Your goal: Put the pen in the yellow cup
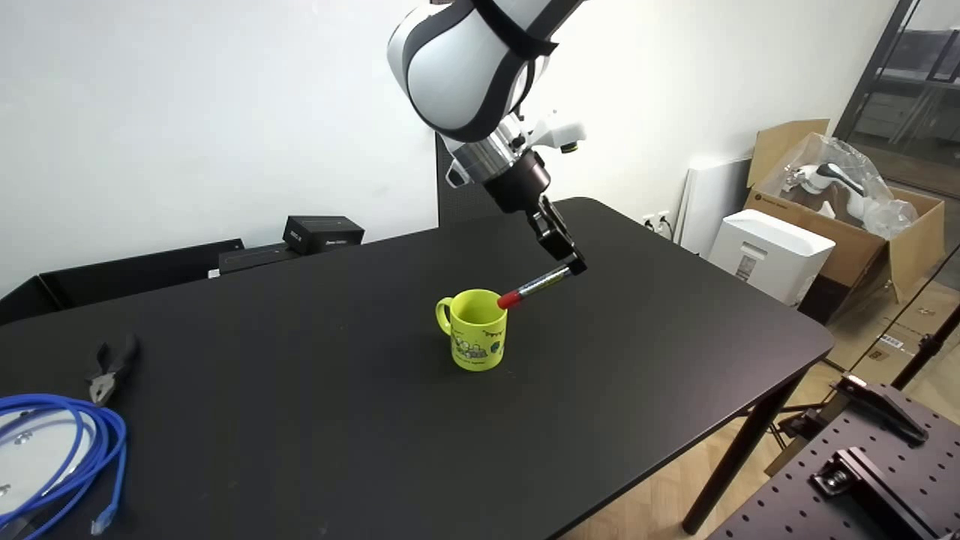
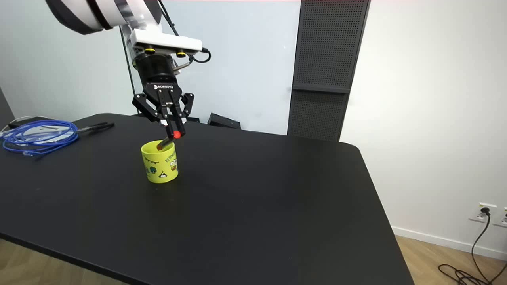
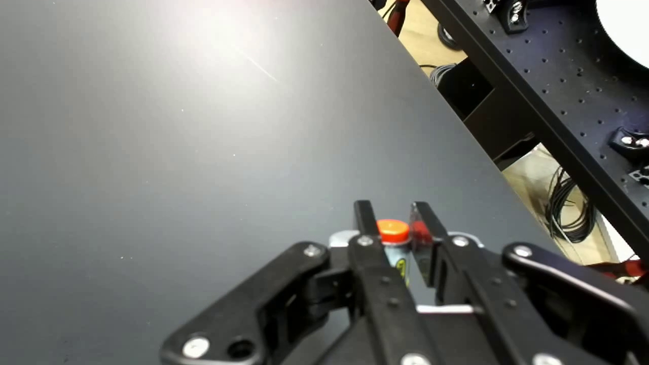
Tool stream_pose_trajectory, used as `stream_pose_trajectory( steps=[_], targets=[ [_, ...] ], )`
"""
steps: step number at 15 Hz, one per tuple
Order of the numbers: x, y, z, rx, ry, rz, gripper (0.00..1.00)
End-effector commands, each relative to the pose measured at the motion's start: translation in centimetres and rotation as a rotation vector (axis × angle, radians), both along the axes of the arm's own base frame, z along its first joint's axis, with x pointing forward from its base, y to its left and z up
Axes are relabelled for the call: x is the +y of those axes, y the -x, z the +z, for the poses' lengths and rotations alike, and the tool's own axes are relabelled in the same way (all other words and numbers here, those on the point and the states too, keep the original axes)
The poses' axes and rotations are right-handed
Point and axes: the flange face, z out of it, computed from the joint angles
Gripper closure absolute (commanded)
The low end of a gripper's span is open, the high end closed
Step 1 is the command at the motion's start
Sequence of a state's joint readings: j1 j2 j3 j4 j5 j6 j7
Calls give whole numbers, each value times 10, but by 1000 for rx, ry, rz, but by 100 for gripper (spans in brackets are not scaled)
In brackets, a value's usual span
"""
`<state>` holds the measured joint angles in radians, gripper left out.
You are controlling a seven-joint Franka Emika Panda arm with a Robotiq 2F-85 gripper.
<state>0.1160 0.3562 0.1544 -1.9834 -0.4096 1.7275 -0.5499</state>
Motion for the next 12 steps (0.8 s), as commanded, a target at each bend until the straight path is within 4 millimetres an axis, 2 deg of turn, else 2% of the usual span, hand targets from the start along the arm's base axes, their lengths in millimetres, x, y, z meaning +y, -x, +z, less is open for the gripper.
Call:
stream_pose_trajectory(
  steps=[1, 12],
  targets=[
    [4, -12, -4, 5, 2, -7, 94],
    [25, -45, -21, 25, -5, 28, 94]
  ],
)
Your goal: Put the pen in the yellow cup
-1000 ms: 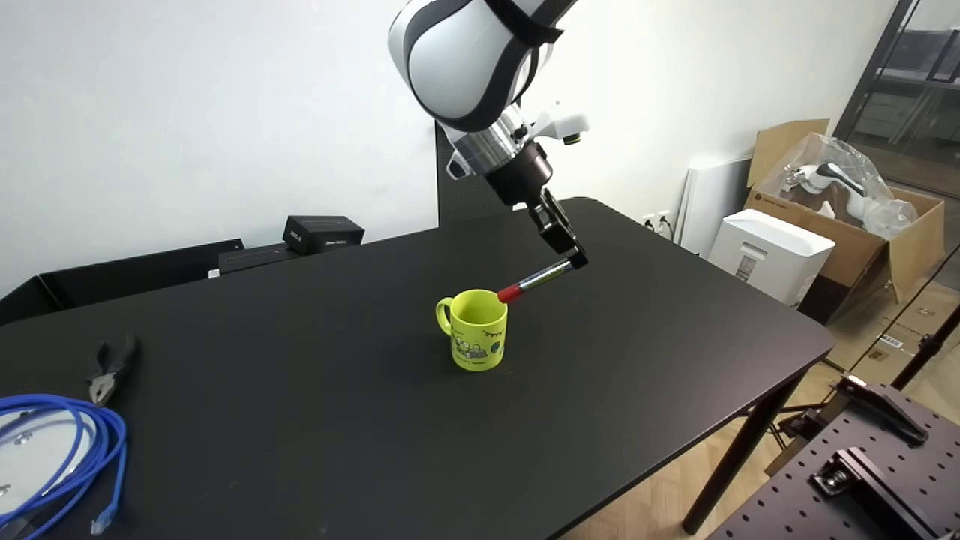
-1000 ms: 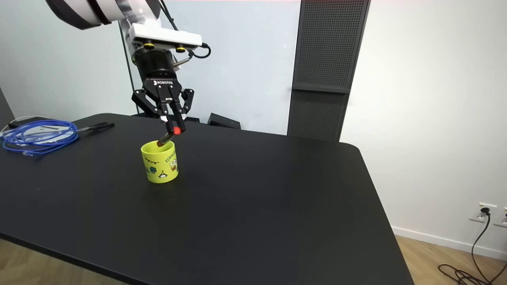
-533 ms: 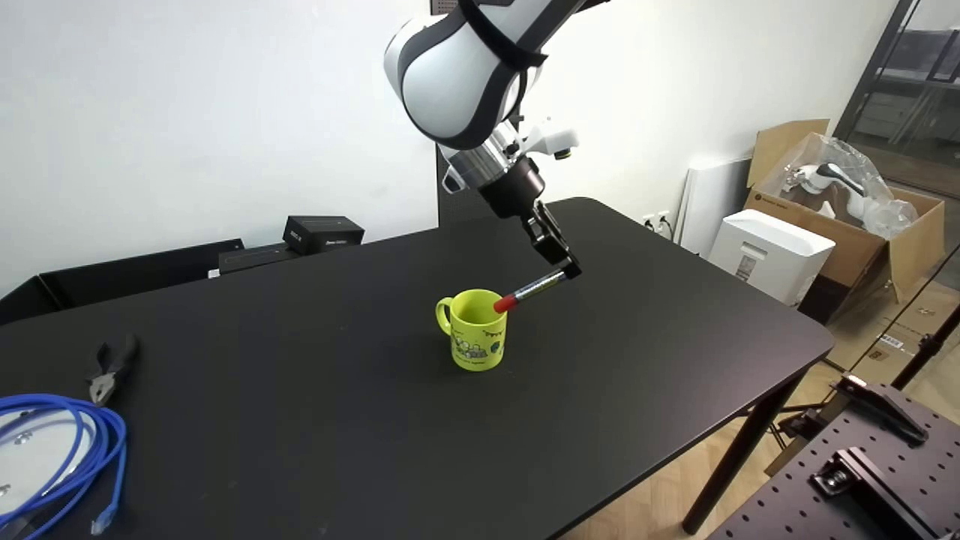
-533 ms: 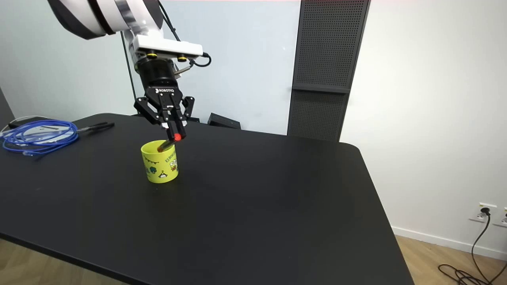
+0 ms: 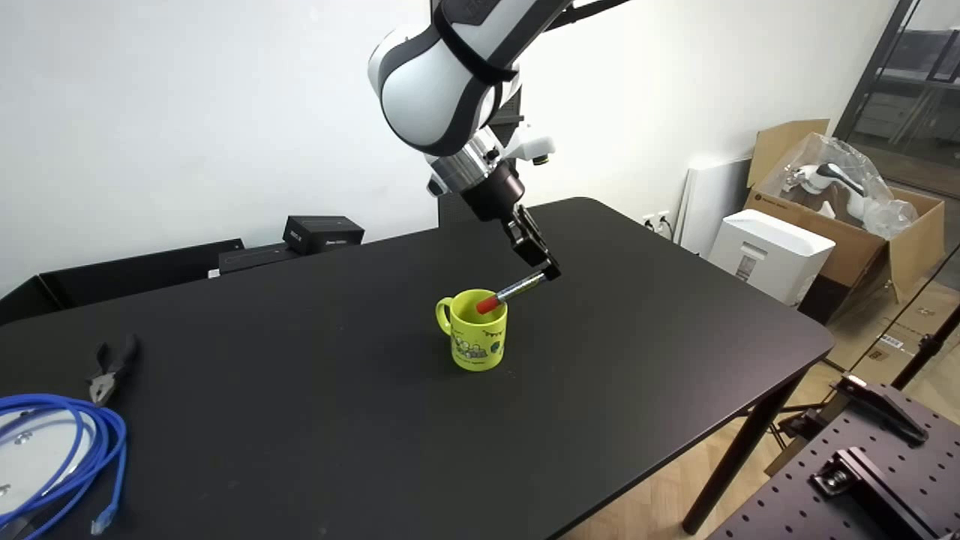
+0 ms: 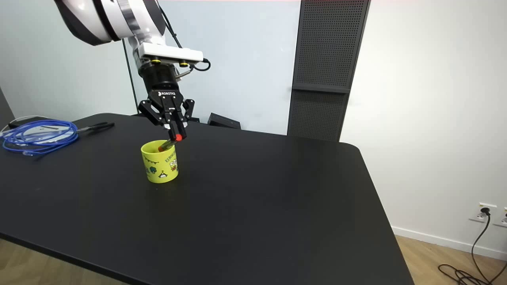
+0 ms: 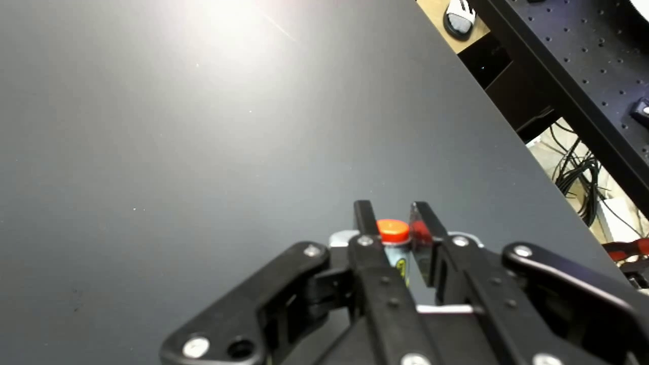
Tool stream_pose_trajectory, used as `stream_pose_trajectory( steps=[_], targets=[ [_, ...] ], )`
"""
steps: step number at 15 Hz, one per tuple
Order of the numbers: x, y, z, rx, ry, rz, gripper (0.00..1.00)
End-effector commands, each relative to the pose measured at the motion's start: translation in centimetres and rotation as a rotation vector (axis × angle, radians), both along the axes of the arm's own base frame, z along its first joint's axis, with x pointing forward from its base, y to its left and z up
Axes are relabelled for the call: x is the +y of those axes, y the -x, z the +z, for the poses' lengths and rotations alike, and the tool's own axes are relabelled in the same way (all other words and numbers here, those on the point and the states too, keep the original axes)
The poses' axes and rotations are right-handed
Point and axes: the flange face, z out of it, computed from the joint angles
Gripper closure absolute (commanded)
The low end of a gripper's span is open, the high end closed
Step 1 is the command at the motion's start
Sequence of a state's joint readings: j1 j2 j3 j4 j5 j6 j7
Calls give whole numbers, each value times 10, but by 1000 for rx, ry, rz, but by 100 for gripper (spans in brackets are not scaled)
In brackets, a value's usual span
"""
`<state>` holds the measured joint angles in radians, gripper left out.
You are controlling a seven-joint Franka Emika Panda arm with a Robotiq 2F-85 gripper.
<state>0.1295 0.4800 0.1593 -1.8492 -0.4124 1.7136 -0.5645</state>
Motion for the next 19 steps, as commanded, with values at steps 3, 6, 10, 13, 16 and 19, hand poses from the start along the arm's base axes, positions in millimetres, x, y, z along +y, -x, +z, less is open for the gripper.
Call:
stream_pose_trajectory(
  steps=[3, 6, 10, 13, 16, 19],
  targets=[
    [18, -21, -4, 28, 15, 20, 94],
    [28, -24, -8, 44, 20, 30, 94],
    [37, -27, -10, 51, 20, 35, 48],
    [40, -31, -9, 43, 6, 35, 26],
    [44, -32, -3, 14, -16, 16, 6],
    [50, -29, 9, -16, -52, 15, 0]
  ],
)
